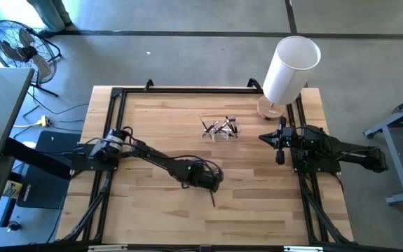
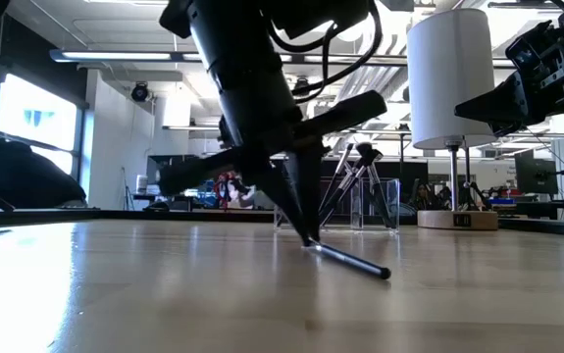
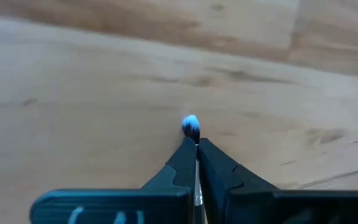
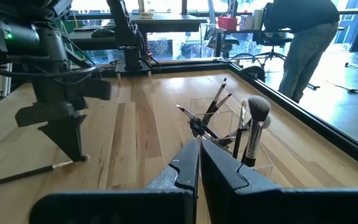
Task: Put items in baskets/containers
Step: Put the eyeshadow brush into the middle section of the transparent organizer
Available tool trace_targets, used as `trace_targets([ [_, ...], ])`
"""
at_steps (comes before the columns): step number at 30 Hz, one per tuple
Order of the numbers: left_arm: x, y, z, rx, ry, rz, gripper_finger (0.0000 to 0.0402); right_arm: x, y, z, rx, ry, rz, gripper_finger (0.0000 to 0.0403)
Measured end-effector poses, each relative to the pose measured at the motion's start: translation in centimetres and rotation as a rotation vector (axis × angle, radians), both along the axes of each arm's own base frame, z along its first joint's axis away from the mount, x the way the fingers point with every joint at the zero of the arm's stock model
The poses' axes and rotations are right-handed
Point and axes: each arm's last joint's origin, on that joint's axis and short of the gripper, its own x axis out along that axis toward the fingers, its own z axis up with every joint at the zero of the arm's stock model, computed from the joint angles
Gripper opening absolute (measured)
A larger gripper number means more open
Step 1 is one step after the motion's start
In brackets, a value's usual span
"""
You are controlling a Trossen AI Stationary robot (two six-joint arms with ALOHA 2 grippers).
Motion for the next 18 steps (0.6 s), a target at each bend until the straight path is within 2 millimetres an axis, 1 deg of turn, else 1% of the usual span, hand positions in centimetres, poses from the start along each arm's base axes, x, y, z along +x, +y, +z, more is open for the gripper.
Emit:
trace_targets([
  [7,0.4,0.3,0.3,0.137,-0.051,0.009,0.0001,0.0,0.0,0.0,0.000,0.000,0.000,0.0012],
  [10,0.7,0.3,0.9,0.184,-0.056,-0.013,0.0001,0.0,0.0,0.0,0.000,0.000,0.000,0.0012],
  [13,1.3,0.3,1.8,0.220,-0.085,-0.019,0.0001,0.0,0.0,0.0,0.000,0.000,0.000,0.0012],
  [18,1.5,0.2,2.8,0.249,-0.081,-0.038,0.0001,0.0,0.0,0.0,0.000,0.000,0.000,0.0012],
])
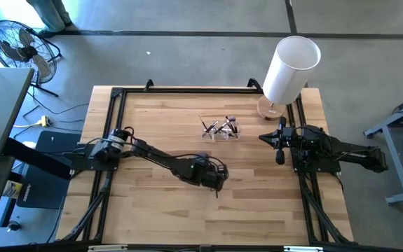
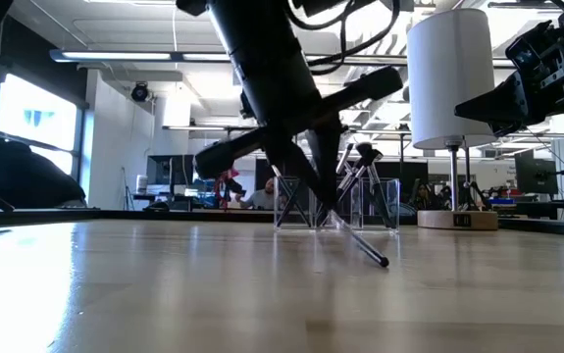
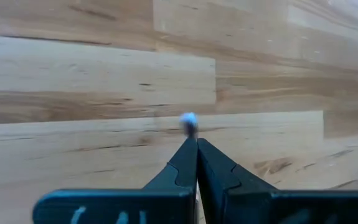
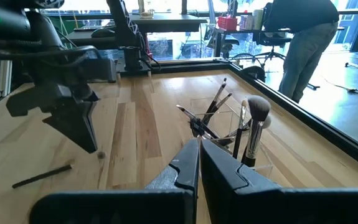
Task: Put items in baskets/containers
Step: Put the eyeshadow brush into the middle section of the transparent organizer
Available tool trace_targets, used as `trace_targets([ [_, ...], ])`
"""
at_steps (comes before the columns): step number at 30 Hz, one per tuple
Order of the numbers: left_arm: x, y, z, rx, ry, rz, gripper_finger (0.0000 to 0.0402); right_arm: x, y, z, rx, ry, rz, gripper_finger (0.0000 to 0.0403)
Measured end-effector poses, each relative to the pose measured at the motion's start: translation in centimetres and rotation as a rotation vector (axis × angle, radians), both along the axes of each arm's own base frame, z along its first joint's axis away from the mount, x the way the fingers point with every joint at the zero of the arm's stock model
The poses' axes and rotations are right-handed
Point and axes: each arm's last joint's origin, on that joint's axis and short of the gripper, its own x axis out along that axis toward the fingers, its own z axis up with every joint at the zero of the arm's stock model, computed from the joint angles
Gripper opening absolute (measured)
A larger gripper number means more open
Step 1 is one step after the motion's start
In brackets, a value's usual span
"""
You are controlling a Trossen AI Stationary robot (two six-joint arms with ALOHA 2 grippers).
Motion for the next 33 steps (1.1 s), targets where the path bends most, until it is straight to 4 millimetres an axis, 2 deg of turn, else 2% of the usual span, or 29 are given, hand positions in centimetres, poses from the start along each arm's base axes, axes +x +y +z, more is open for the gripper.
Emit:
trace_targets([
  [7,0.0,0.1,1.4,0.036,0.028,0.012,0.0001,0.0,0.0,0.0,0.000,0.000,0.000,0.0012],
  [12,-0.1,0.1,1.5,0.027,0.044,0.007,0.0000,0.0,0.0,0.0,0.000,0.000,0.000,0.0012],
  [18,0.5,1.2,1.6,0.003,0.009,0.028,0.0004,0.0,0.0,0.0,0.000,0.000,0.000,0.0012],
  [33,1.7,3.7,1.9,0.009,-0.010,-0.042,0.0099,0.0,0.0,0.0,0.000,0.000,0.000,0.0012],
])
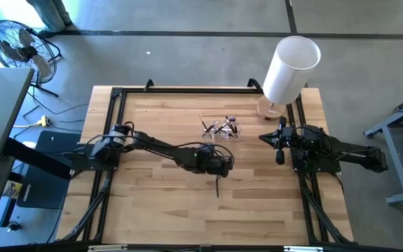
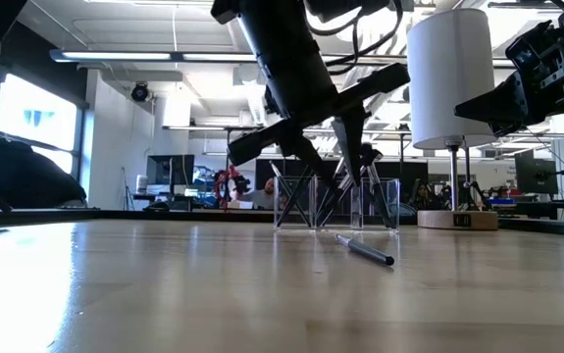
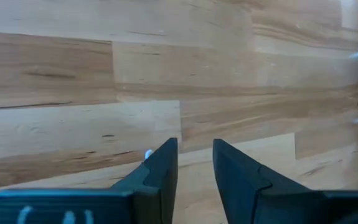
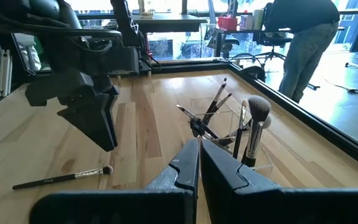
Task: Put items in baskets/containers
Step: Put the eyeshadow brush into the middle section of the transparent organizer
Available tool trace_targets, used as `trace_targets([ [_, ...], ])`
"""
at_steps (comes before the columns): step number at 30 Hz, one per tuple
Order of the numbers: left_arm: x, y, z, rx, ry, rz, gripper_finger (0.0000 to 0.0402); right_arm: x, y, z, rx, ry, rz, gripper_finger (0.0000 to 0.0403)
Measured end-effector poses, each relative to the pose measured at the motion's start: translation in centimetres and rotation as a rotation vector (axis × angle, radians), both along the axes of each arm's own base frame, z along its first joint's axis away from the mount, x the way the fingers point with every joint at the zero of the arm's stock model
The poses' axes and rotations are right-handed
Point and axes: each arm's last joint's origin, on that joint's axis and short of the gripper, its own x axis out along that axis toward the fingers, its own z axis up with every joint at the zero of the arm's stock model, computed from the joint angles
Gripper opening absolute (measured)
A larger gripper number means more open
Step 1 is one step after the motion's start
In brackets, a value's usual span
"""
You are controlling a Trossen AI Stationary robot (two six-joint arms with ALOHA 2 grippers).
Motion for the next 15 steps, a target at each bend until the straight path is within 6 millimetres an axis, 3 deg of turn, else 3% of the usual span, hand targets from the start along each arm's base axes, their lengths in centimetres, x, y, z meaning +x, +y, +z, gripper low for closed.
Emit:
trace_targets([
  [15,-0.2,2.2,-0.6,-0.148,0.097,-0.028,0.0103,0.0,0.0,0.0,0.000,0.000,0.000,0.0012],
])
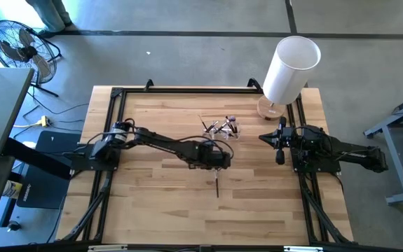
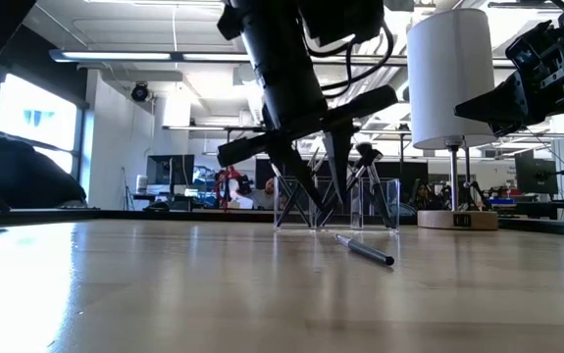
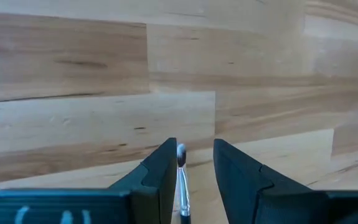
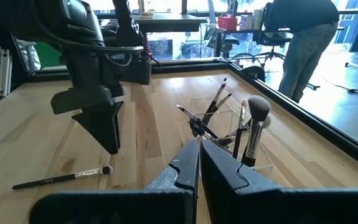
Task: Put items in baskets/containers
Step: Put the eyeshadow brush into the middle section of the transparent organizer
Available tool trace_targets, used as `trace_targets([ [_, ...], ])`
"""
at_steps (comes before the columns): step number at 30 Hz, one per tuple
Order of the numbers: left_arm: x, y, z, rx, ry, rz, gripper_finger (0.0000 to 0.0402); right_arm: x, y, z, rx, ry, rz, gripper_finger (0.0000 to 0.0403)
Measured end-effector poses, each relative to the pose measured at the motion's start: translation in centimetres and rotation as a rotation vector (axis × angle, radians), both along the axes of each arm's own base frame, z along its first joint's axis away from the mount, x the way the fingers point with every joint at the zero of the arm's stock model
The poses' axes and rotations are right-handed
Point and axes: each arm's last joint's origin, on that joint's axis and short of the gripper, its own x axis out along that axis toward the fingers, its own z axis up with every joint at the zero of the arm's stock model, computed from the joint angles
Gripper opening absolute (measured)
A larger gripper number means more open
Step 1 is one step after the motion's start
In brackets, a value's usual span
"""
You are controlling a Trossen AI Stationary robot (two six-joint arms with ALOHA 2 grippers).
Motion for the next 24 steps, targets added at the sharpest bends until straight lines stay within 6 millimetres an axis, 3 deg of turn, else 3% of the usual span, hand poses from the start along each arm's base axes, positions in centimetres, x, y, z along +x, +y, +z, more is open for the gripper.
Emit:
trace_targets([
  [6,0.4,0.2,-2.5,-0.066,0.067,-0.037,0.0103,0.0,0.0,0.0,0.000,0.000,0.000,0.0012],
  [17,0.9,0.1,-3.3,-0.092,0.059,-0.035,0.0103,0.0,0.0,0.0,0.000,0.002,0.000,0.0012],
  [24,0.9,0.1,-3.4,-0.050,0.073,-0.160,0.0103,0.0,0.0,0.0,0.000,0.002,0.000,0.0012],
])
